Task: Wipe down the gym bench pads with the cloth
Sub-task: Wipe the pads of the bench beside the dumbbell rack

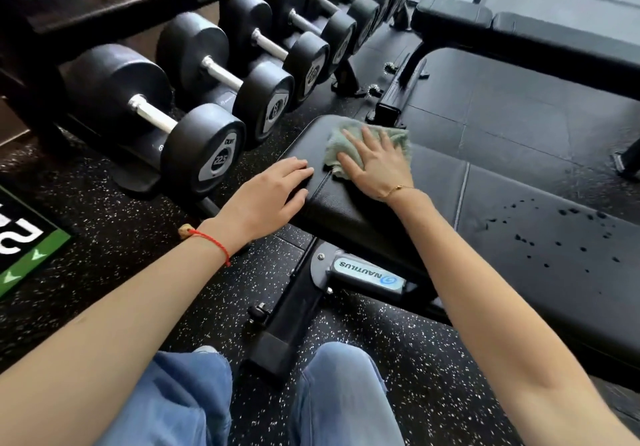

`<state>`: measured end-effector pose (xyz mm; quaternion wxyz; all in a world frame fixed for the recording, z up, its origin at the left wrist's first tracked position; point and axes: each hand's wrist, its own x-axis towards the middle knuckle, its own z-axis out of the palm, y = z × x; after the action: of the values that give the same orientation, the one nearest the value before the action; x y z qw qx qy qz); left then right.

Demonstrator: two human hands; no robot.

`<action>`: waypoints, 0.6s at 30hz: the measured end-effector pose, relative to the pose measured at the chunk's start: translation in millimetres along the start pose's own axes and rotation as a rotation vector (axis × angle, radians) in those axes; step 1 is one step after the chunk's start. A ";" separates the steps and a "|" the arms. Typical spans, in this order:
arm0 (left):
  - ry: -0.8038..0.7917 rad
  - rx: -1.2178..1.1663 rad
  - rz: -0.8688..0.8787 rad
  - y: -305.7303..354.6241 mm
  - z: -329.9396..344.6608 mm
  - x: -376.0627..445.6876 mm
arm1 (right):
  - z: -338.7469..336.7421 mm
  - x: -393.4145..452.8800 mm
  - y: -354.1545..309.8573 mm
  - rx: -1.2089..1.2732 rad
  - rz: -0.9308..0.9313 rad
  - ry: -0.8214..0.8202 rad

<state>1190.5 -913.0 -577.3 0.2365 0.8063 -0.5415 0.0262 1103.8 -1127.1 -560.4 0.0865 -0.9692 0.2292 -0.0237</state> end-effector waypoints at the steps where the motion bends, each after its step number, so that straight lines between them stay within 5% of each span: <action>1: -0.001 0.000 -0.007 0.9 0.3 0.2 | 2.1 -5.1 -9.4 0.011 -0.061 0.000; 7: -0.025 0.037 0.011 -0.4 3.2 -4.9 | -8.9 -87.8 31.8 0.116 -0.259 -0.024; 12: -0.044 0.068 0.013 1.1 7.2 -8.2 | -11.6 15.0 20.0 0.008 -0.038 -0.021; 18: -0.026 0.068 0.014 0.3 9.0 -8.9 | 2.2 22.0 -33.8 0.061 -0.227 -0.041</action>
<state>1184.6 -909.1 -587.8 0.2017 0.8103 -0.5490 0.0360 1138.6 -1106.9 -556.4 0.1174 -0.9862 0.1152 -0.0207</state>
